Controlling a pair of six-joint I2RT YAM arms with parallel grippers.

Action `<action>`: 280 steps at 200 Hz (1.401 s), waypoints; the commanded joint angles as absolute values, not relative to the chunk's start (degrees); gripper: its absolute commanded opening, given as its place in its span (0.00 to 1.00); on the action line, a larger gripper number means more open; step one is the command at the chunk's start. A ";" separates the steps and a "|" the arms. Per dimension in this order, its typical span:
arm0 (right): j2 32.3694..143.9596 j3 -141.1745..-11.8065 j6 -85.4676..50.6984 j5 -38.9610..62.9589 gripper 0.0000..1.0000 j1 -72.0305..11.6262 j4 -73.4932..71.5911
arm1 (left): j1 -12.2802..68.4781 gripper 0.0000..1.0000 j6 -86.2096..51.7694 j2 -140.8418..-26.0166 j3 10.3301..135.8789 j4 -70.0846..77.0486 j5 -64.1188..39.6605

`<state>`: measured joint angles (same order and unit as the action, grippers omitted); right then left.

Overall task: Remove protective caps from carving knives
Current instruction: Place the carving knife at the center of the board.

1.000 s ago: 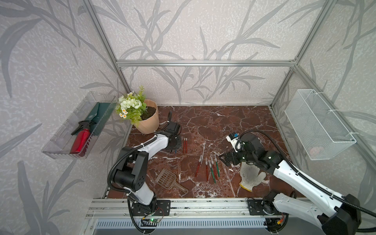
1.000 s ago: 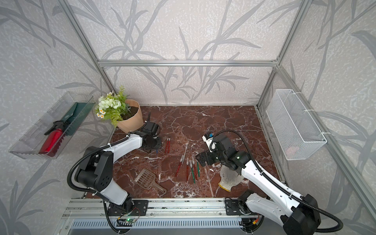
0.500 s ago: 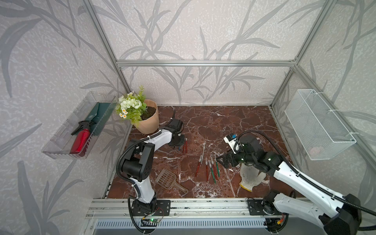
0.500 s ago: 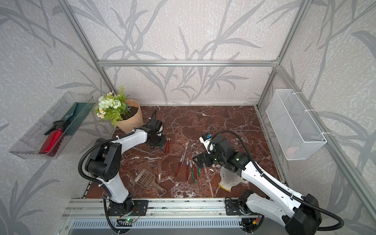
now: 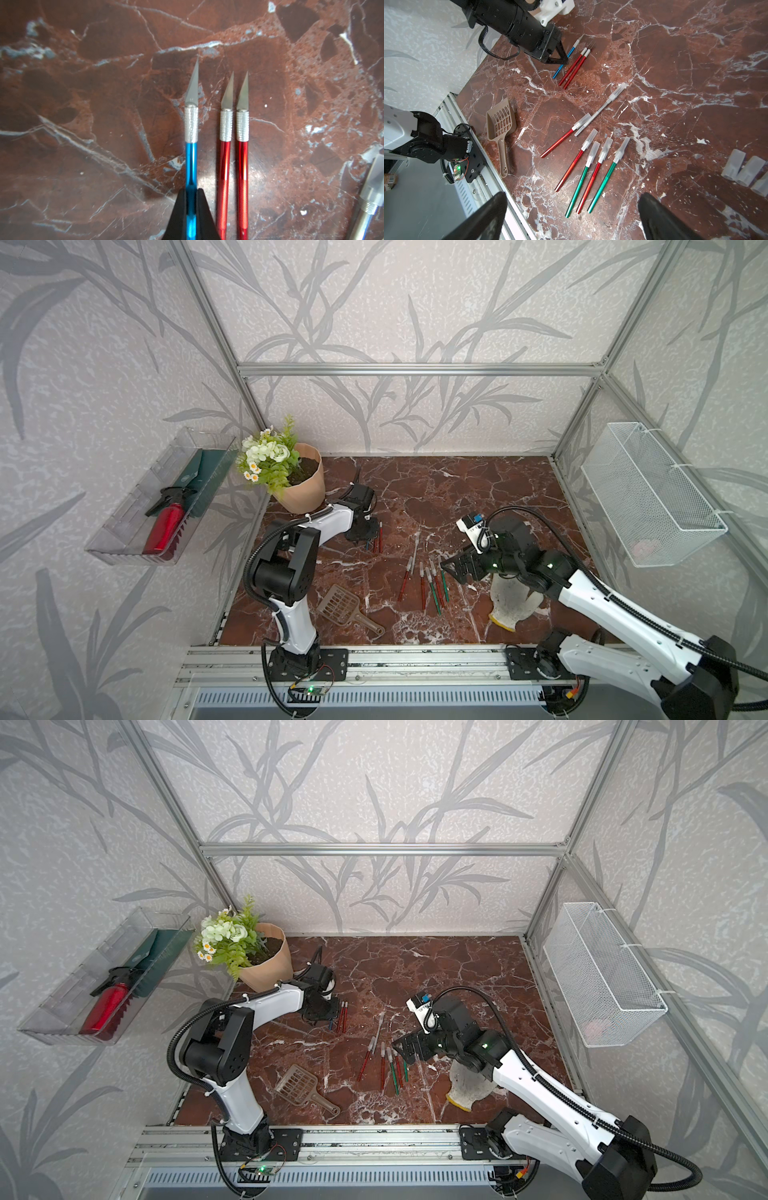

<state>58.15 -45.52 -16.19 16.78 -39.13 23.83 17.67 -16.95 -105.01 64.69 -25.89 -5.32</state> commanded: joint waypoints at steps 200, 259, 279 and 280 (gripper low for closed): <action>58.27 -44.65 -16.05 14.51 0.99 -39.55 23.75 | 17.51 0.19 -17.04 -105.88 65.83 -26.37 -6.10; 58.45 -44.65 -16.44 14.33 0.99 -39.59 23.71 | 17.55 0.19 -17.58 -104.00 66.36 -27.66 -6.25; 58.62 -44.39 -16.41 14.06 0.99 -39.55 23.50 | 17.58 0.19 -17.76 -102.75 66.40 -28.04 -7.25; 58.62 -44.34 -16.38 14.06 0.99 -39.55 23.44 | 17.62 0.19 -17.72 -102.75 66.38 -28.04 -7.36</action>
<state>58.59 -45.23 -16.27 14.94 -39.18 23.83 17.67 -17.52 -105.91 65.43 -26.06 -6.17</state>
